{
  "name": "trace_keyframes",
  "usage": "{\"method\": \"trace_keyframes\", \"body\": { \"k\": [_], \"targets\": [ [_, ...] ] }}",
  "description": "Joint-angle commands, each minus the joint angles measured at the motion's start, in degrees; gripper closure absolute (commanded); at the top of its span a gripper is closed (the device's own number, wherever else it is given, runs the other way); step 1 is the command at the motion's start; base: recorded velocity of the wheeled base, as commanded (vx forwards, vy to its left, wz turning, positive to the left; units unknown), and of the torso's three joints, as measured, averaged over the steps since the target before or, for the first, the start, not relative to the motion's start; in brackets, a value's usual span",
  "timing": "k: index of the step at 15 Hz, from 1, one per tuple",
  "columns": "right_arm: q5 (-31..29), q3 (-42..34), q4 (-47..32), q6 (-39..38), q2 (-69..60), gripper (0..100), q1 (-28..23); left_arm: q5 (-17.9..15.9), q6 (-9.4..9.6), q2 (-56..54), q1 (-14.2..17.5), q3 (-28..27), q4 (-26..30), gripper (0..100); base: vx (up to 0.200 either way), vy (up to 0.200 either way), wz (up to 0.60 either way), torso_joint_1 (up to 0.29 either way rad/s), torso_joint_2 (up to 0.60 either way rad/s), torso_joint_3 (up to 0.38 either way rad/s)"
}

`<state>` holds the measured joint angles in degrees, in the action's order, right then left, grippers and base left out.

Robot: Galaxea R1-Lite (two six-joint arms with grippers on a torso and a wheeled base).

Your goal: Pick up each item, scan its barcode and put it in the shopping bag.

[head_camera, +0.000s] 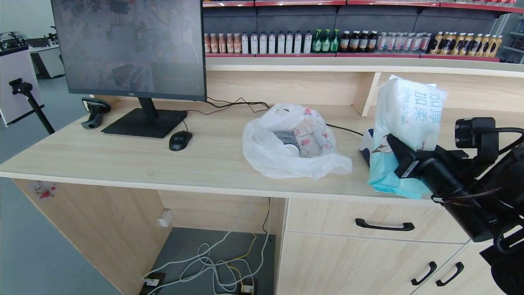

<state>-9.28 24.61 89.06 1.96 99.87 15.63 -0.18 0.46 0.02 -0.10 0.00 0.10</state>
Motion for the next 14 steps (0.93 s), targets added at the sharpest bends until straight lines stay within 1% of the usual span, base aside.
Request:
{"method": "trace_keyframes", "body": {
  "k": [1,4,7,14],
  "targets": [
    [0.31,2.02,0.23,0.59,-3.71,100,2.92,0.01,-0.02,-0.02,0.01,0.00,-0.01,0,0.000,0.000,0.00,0.000,0.00,0.000],
    [0.40,4.57,-0.03,0.94,-6.53,100,4.85,0.01,0.06,-0.02,0.01,0.00,-0.01,0,0.000,0.000,0.00,0.000,0.00,0.000],
    [0.40,6.68,0.06,1.20,-7.14,100,5.11,0.01,0.06,-0.02,0.01,0.00,-0.01,0,0.000,0.000,0.00,0.000,0.00,0.000],
    [0.31,7.47,0.14,1.20,-7.23,100,5.38,0.01,0.06,-0.02,0.01,0.00,-0.01,0,0.000,0.000,0.60,0.006,0.00,0.001]
  ]
}}
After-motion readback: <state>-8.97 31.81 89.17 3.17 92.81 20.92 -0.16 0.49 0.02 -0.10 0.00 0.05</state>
